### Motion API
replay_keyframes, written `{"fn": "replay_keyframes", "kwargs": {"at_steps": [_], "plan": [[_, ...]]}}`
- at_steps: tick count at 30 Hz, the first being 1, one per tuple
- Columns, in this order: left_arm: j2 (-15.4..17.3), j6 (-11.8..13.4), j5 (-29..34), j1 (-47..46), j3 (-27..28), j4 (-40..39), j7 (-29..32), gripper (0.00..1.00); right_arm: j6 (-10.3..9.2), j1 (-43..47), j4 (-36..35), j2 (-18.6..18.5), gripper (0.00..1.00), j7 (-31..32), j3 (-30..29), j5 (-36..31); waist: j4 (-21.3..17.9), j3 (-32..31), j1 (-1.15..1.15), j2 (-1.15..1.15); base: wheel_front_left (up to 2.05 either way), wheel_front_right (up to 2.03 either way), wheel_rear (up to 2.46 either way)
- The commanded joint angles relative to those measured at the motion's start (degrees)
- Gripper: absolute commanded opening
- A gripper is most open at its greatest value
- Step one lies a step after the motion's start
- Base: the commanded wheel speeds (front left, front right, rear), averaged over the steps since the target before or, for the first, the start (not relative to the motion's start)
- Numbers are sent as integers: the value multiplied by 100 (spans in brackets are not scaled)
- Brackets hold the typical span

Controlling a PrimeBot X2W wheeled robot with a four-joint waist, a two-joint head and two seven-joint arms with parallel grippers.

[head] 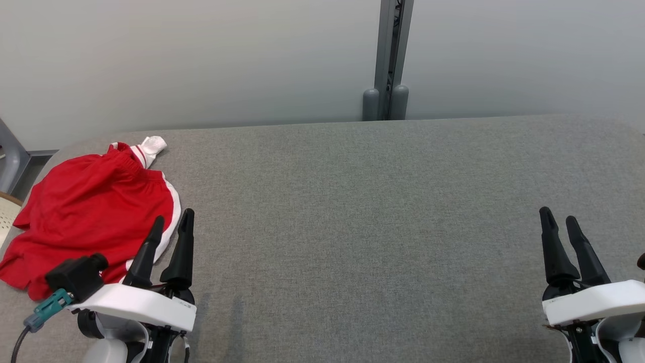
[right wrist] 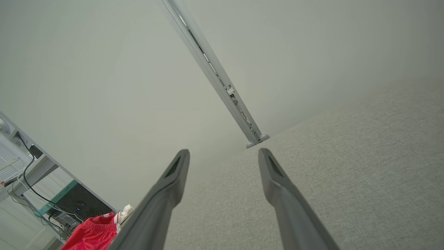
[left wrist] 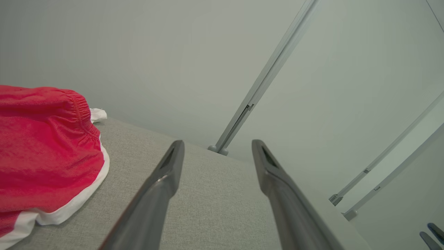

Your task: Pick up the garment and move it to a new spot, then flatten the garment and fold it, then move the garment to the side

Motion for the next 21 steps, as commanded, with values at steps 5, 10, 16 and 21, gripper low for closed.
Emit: {"fn": "replay_keyframes", "kwargs": {"at_steps": [5,10,16,21], "plan": [[160,136,557,-177,-186,-54,-129,100,25,-11,-94,-71,100,-141,41,-658,7,-11,0,0,0,0,0],[239,267,914,-182,-316,-12,-218,100,26,-4,-50,-62,100,-226,44,-1137,17,-9,0,0,0,0,0],[323,417,1275,-167,-415,150,-318,100,27,7,54,-39,100,-331,7,-1636,27,-18,0,0,0,0,0],[372,514,1517,-162,-452,331,-398,100,26,1,163,-12,100,-404,-14,-2000,36,-29,0,0,0,0,0]]}}
